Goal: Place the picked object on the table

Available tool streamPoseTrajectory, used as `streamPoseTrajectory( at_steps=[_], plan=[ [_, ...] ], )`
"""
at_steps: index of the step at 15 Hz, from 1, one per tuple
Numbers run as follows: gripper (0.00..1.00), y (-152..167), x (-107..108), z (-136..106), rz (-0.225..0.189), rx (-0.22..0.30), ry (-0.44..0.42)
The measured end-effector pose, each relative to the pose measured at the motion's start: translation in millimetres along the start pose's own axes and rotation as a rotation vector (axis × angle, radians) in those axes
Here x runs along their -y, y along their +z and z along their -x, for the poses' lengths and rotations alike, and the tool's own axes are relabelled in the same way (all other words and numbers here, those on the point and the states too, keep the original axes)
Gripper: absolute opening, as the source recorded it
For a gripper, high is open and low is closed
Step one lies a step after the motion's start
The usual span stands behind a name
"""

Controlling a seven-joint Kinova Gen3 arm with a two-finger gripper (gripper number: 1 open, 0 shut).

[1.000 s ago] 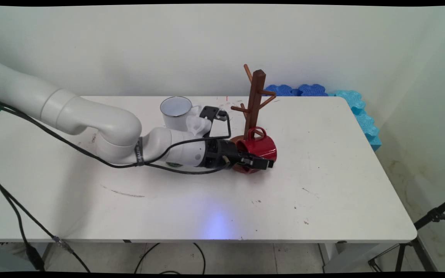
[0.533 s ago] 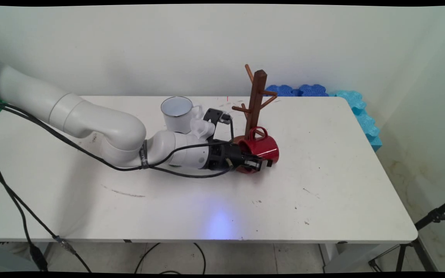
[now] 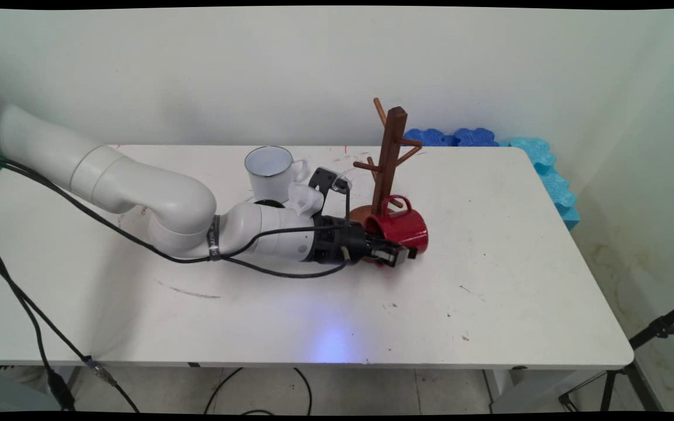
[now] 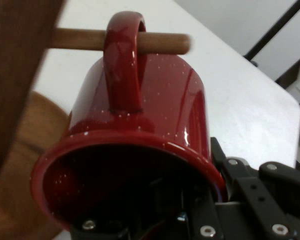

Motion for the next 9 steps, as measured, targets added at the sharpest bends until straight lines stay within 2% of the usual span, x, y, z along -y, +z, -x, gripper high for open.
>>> streamPoseTrajectory(
  at_steps=[6,9],
  plan=[
    [0.00,-12,-24,-1,0.079,-0.007,0.061],
    [0.00,-19,-33,-2,0.105,-0.008,0.099]
  ],
)
